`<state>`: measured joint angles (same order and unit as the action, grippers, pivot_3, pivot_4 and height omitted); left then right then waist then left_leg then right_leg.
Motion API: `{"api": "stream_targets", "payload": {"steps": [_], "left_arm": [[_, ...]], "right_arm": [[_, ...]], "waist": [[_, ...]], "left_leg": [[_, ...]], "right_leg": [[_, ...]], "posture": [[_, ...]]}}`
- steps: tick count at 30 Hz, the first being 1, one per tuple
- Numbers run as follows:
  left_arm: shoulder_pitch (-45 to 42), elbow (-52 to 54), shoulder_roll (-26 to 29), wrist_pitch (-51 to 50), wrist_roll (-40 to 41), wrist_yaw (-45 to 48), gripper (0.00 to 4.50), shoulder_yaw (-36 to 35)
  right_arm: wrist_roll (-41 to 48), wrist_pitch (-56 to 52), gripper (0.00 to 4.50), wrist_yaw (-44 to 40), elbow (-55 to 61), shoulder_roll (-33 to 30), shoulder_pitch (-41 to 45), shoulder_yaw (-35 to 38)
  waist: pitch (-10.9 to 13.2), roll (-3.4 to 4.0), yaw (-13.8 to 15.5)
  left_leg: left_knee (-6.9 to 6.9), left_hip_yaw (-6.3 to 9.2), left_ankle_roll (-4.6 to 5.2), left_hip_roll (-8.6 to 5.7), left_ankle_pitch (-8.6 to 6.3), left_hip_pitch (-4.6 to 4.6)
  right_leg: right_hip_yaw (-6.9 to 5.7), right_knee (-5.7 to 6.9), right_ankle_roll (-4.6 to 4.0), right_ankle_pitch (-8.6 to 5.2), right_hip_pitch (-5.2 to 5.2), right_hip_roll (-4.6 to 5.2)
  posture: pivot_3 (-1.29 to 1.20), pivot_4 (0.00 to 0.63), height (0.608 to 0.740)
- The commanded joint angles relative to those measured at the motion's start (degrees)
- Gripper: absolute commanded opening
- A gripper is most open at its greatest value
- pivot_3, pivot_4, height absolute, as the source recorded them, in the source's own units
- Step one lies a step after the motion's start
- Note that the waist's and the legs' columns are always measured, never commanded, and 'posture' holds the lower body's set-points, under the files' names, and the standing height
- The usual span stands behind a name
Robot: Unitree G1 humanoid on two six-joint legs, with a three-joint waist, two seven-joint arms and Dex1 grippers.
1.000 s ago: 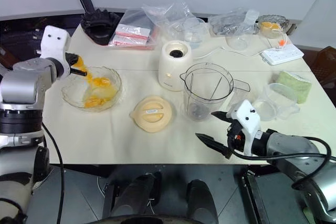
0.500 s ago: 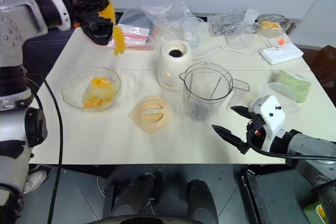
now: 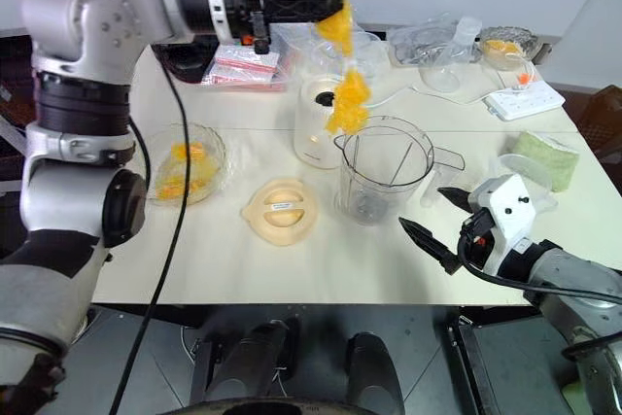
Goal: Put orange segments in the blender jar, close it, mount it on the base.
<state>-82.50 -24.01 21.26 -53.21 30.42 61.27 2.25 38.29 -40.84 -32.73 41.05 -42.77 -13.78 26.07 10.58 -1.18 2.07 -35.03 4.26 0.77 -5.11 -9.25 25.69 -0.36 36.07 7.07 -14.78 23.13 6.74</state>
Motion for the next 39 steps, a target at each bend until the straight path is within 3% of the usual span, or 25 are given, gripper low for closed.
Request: {"api": "stream_targets", "payload": {"steps": [1,11,19,22,27,32,35,39], "left_arm": [[-2.55,-1.76,-2.36,2.49,-0.43,2.08,0.03,1.22],[-0.44,-10.41,-10.42,13.46,-8.66,3.34,0.03,8.13],[1.06,-12.16,-13.20,15.76,-12.26,5.11,0.03,10.86],[1.85,-11.15,-13.23,15.80,-13.04,6.20,0.91,11.27],[1.79,-10.18,-13.15,16.21,-12.93,6.26,3.36,9.76],[1.68,-8.07,-12.71,17.51,-11.04,3.77,3.36,4.94],[5.51,-2.84,-12.89,26.29,-9.32,-4.05,3.36,-2.65],[12.41,7.51,-8.19,20.95,-6.76,-4.95,3.36,-4.55]], "right_arm": [[-0.83,1.45,4.50,1.50,3.42,1.52,-1.84,1.34],[-0.70,0.97,4.50,4.04,6.33,3.49,-4.43,2.17],[-1.00,1.25,4.50,3.93,5.82,3.33,-4.45,2.34],[-1.06,1.30,4.50,4.01,5.85,3.51,-4.59,2.36],[-1.45,1.70,4.50,3.52,5.01,3.51,-4.94,2.34],[-4.52,3.68,4.50,4.79,2.22,4.81,-4.99,1.99],[-10.98,8.09,4.50,8.60,-2.31,7.67,-5.58,2.55],[-13.70,10.17,4.50,13.02,-6.85,12.02,-5.75,5.64]], "waist": [[0.00,0.01,0.07],[0.04,0.08,0.11],[0.06,0.15,0.05],[0.06,0.15,0.10],[0.06,0.15,0.10],[0.06,0.15,0.10],[0.03,0.20,0.03],[-0.02,0.34,-0.11]], "left_leg": [[0.00,0.00,0.04,0.00,0.03,0.00],[-0.13,-0.02,0.02,-0.04,-0.04,0.04],[-0.08,-0.03,0.13,-0.01,-0.01,0.04],[-0.10,-0.03,0.13,-0.01,-0.01,0.04],[-0.11,-0.03,0.14,-0.02,-0.01,0.04],[-0.11,-0.03,0.13,-0.02,-0.01,0.04],[-0.10,-0.02,0.10,-0.01,-0.03,0.03],[-0.05,-0.04,0.13,-0.01,-0.01,-0.04]], "right_leg": [[0.00,0.01,0.01,0.00,0.01,-0.01],[0.01,-0.04,-0.01,-0.01,-0.07,0.03],[0.00,-0.01,0.15,0.06,-0.01,0.00],[0.00,-0.01,0.14,0.06,-0.02,0.00],[0.00,-0.01,0.15,0.06,-0.02,0.00],[0.00,-0.01,0.15,0.06,-0.03,0.00],[0.00,-0.01,0.16,0.06,-0.02,0.00],[0.04,0.06,0.18,0.08,-0.01,-0.02]], "posture": [[0.00,0.150,0.740],[0.00,0.150,0.740],[0.00,0.150,0.740],[0.00,0.150,0.740],[0.00,0.150,0.740],[0.00,0.150,0.740],[0.00,0.150,0.740],[0.00,0.150,0.740]]}}
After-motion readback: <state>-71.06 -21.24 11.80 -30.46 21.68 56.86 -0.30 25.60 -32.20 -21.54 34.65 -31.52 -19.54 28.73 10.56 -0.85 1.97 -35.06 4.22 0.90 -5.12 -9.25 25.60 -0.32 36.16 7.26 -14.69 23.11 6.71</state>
